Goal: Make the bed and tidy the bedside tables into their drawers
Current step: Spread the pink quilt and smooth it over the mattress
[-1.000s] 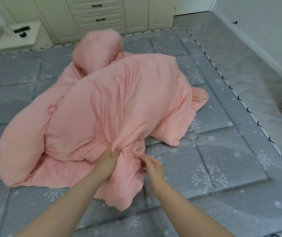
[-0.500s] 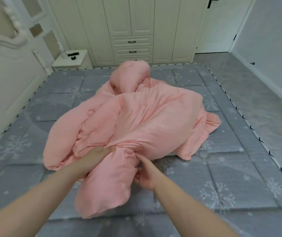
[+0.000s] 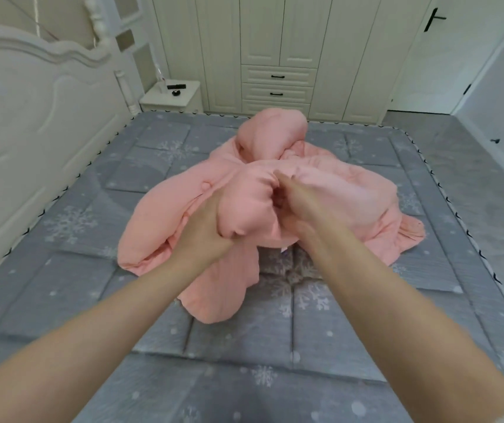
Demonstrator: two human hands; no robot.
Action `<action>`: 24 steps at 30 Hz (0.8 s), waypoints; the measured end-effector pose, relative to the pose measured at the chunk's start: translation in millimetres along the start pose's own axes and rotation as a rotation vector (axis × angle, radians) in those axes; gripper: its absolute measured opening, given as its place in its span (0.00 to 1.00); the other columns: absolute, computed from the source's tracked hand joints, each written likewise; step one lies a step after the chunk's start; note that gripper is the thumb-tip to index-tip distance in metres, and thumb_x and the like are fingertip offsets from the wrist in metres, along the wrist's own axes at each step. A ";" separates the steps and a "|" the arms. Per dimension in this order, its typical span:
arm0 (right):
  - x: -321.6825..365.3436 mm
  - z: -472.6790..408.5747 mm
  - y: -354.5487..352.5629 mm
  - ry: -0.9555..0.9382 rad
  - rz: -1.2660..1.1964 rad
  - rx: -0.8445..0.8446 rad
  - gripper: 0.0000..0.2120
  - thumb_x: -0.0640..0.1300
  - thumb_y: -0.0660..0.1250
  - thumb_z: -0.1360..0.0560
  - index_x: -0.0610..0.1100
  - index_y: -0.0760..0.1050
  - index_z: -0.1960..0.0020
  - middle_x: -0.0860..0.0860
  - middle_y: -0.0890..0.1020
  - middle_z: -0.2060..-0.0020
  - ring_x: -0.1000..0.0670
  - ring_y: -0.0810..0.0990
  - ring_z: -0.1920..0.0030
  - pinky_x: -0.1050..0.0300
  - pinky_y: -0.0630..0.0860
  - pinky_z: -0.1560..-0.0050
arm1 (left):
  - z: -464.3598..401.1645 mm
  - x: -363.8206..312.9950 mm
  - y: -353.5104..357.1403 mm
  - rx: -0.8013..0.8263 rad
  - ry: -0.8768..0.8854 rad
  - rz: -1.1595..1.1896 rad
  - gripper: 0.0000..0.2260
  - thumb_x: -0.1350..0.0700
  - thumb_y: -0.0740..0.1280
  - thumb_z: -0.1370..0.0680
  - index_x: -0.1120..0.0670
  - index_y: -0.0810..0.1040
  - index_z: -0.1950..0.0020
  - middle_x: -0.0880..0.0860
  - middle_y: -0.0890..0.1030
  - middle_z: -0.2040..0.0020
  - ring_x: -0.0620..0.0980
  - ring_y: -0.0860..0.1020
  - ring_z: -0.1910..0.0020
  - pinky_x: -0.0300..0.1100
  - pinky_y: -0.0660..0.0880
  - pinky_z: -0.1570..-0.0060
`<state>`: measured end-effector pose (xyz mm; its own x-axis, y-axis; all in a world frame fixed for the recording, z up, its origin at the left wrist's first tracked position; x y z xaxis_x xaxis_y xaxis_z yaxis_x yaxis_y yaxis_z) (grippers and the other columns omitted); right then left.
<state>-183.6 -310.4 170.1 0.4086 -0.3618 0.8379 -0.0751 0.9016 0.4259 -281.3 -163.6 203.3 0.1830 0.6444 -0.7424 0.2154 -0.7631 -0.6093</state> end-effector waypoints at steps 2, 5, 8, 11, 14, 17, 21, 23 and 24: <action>22.9 3.4 12.7 -0.087 0.098 0.138 0.05 0.41 0.63 0.20 0.41 0.76 0.47 0.46 0.85 0.55 0.47 0.84 0.52 0.55 0.82 0.53 | -7.6 24.9 -25.4 -0.190 -0.193 0.029 0.21 0.48 0.68 0.28 0.53 0.77 0.36 0.48 0.79 0.40 0.45 0.75 0.41 0.35 0.68 0.49; 27.1 17.4 14.4 -0.141 0.353 0.286 0.15 0.43 0.66 0.21 0.44 0.74 0.35 0.48 0.83 0.42 0.48 0.82 0.42 0.52 0.78 0.39 | -16.2 59.6 -50.9 -0.289 -0.452 0.071 0.17 0.44 0.65 0.23 0.55 0.81 0.43 0.56 0.82 0.43 0.54 0.78 0.42 0.42 0.68 0.52; 15.9 27.2 9.8 -0.243 0.516 0.326 0.26 0.42 0.71 0.25 0.48 0.69 0.29 0.52 0.78 0.35 0.52 0.76 0.35 0.49 0.72 0.32 | -19.8 69.4 -58.8 -0.290 -0.481 0.062 0.16 0.45 0.64 0.22 0.54 0.81 0.43 0.57 0.82 0.42 0.56 0.78 0.41 0.43 0.70 0.50; -21.7 31.9 -2.1 -0.289 0.998 0.365 0.51 0.54 0.78 0.34 0.55 0.49 0.21 0.56 0.54 0.22 0.54 0.54 0.22 0.50 0.57 0.24 | -15.7 76.6 -60.5 -0.261 -0.516 0.121 0.18 0.44 0.65 0.24 0.53 0.80 0.40 0.55 0.81 0.41 0.55 0.77 0.41 0.47 0.72 0.44; -63.1 29.3 -16.1 -0.326 1.455 0.293 0.70 0.66 0.77 0.42 0.56 0.25 0.25 0.52 0.28 0.25 0.49 0.27 0.25 0.43 0.37 0.24 | -8.8 75.8 -57.5 -0.197 -0.516 0.154 0.13 0.43 0.67 0.25 0.50 0.81 0.47 0.52 0.82 0.45 0.52 0.78 0.45 0.47 0.74 0.44; -79.5 28.1 -13.7 -0.480 1.488 0.028 0.58 0.59 0.71 0.34 0.56 0.29 0.24 0.49 0.38 0.21 0.43 0.36 0.22 0.38 0.43 0.24 | 6.8 68.4 -45.4 0.031 -0.474 0.161 0.05 0.45 0.68 0.23 0.44 0.78 0.57 0.40 0.80 0.61 0.41 0.78 0.58 0.38 0.72 0.60; -71.9 42.0 0.7 -0.460 1.249 -0.007 0.21 0.47 0.60 0.28 0.48 0.73 0.36 0.45 0.82 0.43 0.39 0.78 0.41 0.47 0.75 0.45 | 24.8 93.9 -47.2 0.150 -0.510 0.145 0.10 0.41 0.69 0.26 0.42 0.80 0.48 0.41 0.82 0.52 0.41 0.78 0.52 0.41 0.73 0.55; -76.9 56.3 15.2 -0.490 1.332 0.025 0.25 0.48 0.56 0.32 0.47 0.75 0.37 0.42 0.84 0.48 0.37 0.80 0.47 0.49 0.75 0.53 | 38.1 127.1 -51.1 0.194 -0.685 0.115 0.19 0.35 0.64 0.27 0.47 0.77 0.44 0.50 0.80 0.44 0.48 0.77 0.48 0.44 0.74 0.56; -83.6 62.9 25.0 -0.496 1.383 0.051 0.28 0.48 0.55 0.33 0.47 0.74 0.35 0.42 0.84 0.48 0.36 0.80 0.48 0.49 0.74 0.54 | 49.2 140.5 -50.8 0.248 -0.794 0.113 0.25 0.32 0.60 0.27 0.49 0.76 0.44 0.52 0.79 0.42 0.51 0.77 0.47 0.45 0.77 0.57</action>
<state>-276.8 -272.5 132.2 -0.3603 0.7109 0.6039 -0.1738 0.5849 -0.7923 -313.8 -36.6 116.3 -0.5584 0.4089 -0.7218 0.0025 -0.8692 -0.4944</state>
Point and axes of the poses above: each hand's wrist, its own z-axis away from the middle knuckle, its own y-axis out of the palm, x = y × z, the point moved 6 cm from there along -z, towards the middle knuckle
